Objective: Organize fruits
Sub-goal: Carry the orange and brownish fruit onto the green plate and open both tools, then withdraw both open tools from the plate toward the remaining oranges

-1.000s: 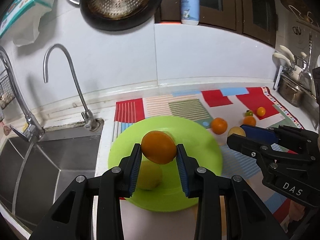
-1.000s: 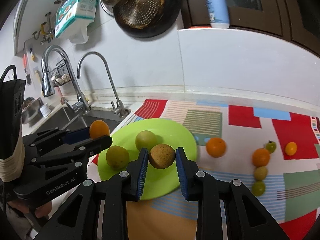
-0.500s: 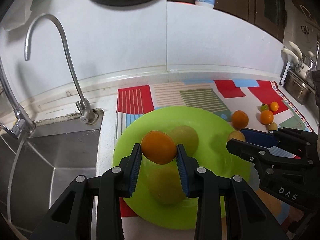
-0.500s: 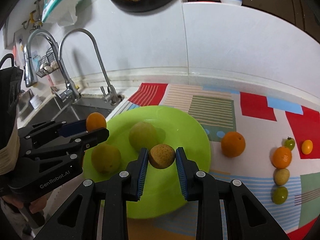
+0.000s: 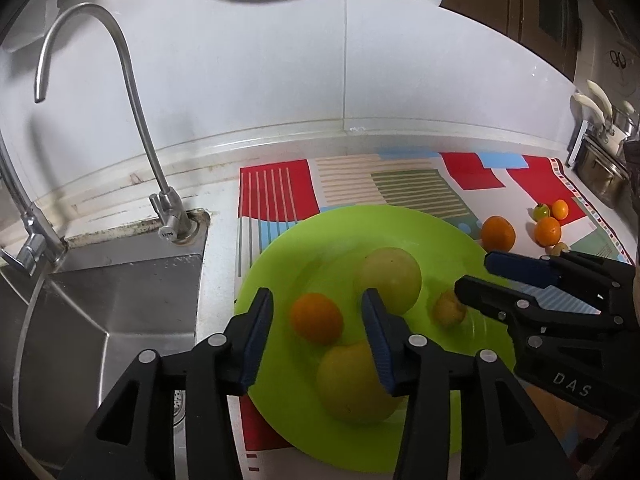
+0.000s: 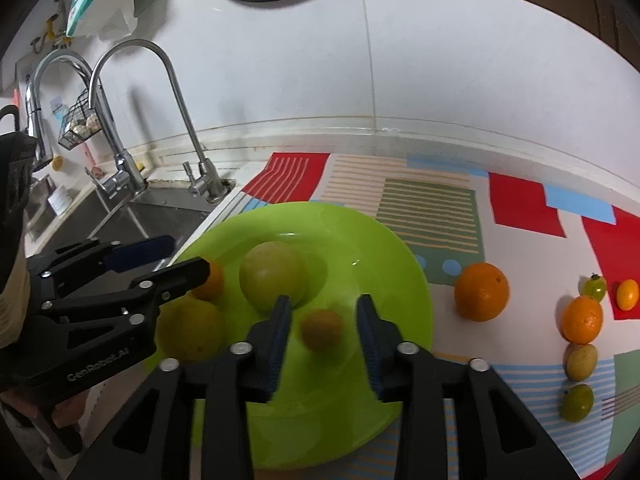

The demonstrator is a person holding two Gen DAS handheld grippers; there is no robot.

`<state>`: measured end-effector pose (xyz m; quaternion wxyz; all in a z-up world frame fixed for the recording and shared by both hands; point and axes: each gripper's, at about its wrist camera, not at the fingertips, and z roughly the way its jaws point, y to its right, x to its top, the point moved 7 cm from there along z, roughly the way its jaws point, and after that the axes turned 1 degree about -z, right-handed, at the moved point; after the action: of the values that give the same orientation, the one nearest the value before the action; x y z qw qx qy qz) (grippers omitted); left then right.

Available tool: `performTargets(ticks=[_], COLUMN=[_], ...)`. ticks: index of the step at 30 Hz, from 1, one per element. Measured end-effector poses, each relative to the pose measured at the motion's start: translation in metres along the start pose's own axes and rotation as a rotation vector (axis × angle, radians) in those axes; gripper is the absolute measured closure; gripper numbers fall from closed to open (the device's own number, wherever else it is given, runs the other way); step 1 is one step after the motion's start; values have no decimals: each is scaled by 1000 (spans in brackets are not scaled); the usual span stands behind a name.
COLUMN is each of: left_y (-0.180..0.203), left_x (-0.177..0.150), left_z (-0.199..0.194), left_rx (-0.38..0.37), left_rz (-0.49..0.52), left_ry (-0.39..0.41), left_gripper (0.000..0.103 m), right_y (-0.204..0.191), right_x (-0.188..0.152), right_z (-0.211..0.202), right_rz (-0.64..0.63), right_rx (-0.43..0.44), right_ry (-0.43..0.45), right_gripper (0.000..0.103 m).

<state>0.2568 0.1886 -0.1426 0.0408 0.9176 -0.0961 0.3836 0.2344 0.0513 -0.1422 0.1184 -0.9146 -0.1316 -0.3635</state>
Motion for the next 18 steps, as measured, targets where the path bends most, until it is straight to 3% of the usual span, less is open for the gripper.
performTargets(ticks=[6, 18], left_y=[7, 27], left_x=[-1, 2], left_z=[-18, -63], left_rx=[7, 10], left_rz=[7, 4], left_ry=[23, 88], left_gripper=[50, 37], right_y=[8, 16], right_x=[1, -2], right_z=[-17, -67], right_rz=[16, 39], right_rx=[-22, -58], right_ry=[31, 106], right_gripper=[63, 52])
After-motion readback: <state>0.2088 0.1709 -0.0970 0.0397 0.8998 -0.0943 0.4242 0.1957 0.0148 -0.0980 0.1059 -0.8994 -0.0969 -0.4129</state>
